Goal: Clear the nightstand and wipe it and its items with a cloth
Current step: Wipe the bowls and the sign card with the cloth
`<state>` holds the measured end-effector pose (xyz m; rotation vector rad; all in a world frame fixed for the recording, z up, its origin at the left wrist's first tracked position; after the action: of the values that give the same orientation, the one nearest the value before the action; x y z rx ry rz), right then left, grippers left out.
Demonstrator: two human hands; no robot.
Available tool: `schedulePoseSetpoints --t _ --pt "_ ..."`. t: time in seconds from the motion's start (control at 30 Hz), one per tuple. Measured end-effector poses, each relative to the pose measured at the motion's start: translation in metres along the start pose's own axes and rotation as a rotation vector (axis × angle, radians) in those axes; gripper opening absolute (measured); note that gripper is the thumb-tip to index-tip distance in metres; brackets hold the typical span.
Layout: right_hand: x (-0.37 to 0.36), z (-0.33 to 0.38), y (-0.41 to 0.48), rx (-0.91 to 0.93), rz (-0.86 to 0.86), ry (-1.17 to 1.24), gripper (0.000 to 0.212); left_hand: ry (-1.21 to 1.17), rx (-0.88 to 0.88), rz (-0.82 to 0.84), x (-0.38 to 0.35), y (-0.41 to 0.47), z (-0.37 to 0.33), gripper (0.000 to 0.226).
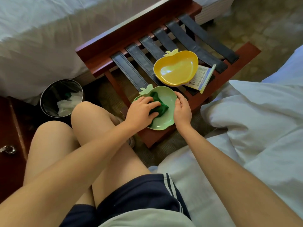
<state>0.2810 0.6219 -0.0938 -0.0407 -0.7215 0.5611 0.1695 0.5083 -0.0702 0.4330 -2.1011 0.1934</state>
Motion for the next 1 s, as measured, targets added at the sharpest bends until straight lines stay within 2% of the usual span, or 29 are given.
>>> schedulePoseSetpoints --t 0.1,0.17,0.27,0.33,0.4,0.47,0.53,0.6,0.67,0.73,0.83,0.87,0.93,1.0 --pt "-0.001 0.001 0.001 -0.002 0.01 -0.024 0.037 -0.037 0.2 -0.015 -0.006 0.004 -0.017 0.039" --pt "0.0 0.001 0.001 0.01 0.015 -0.038 0.038 -0.028 0.244 -0.001 -0.008 0.007 -0.021 0.038" --pt "0.001 0.001 0.002 0.015 0.021 -0.053 0.038 -0.168 0.307 0.023 0.0 0.016 -0.017 0.032" --pt "0.002 0.003 0.002 0.004 0.045 -0.046 0.038 -0.294 0.367 -0.05 0.01 0.022 -0.018 0.027" --pt "0.002 0.003 0.005 -0.013 0.072 -0.019 0.038 -0.543 0.425 -0.12 0.02 0.022 -0.026 0.021" --pt "0.002 0.004 0.007 -0.031 0.096 0.013 0.038 -0.953 0.487 -0.106 0.027 0.021 -0.034 0.014" --pt "0.003 0.003 0.009 -0.036 0.115 0.039 0.038 -1.138 0.576 -0.064 0.031 0.019 -0.034 0.011" --pt "0.003 0.002 0.01 -0.042 0.13 0.047 0.037 -1.07 0.669 -0.028 0.033 0.018 -0.028 0.013" --pt "0.004 0.003 0.008 -0.042 0.144 0.052 0.038 -0.799 0.664 -0.014 0.035 0.02 -0.019 0.022" --pt "0.005 0.003 0.007 -0.04 0.155 0.078 0.038 -0.486 0.6 -0.092 0.04 0.021 -0.017 0.033" --pt "0.004 0.002 0.007 -0.049 0.165 0.1 0.038 -0.344 0.503 -0.233 0.04 0.018 -0.037 0.046" --pt "0.003 0.002 0.007 -0.048 0.159 0.103 0.038 -0.302 0.475 -0.206 0.034 0.017 -0.045 0.048" --pt "0.001 0.001 0.007 -0.043 0.145 0.104 0.038 -0.19 0.454 -0.042 0.015 0.014 -0.052 0.055" --pt "0.001 -0.001 0.008 -0.051 0.148 0.115 0.038 -0.182 0.47 0.083 -0.002 0.012 -0.042 0.063"
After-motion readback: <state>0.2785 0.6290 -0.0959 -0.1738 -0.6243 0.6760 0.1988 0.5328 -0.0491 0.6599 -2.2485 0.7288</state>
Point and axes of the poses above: each hand's wrist, its own y-axis towards the middle knuckle, its own x-axis out of the back of the hand, z = x × y, the point moved 2 cm from there along y, towards the middle knuckle, and after that the axes turned 13 degrees about -y, right-handed, at the moved point
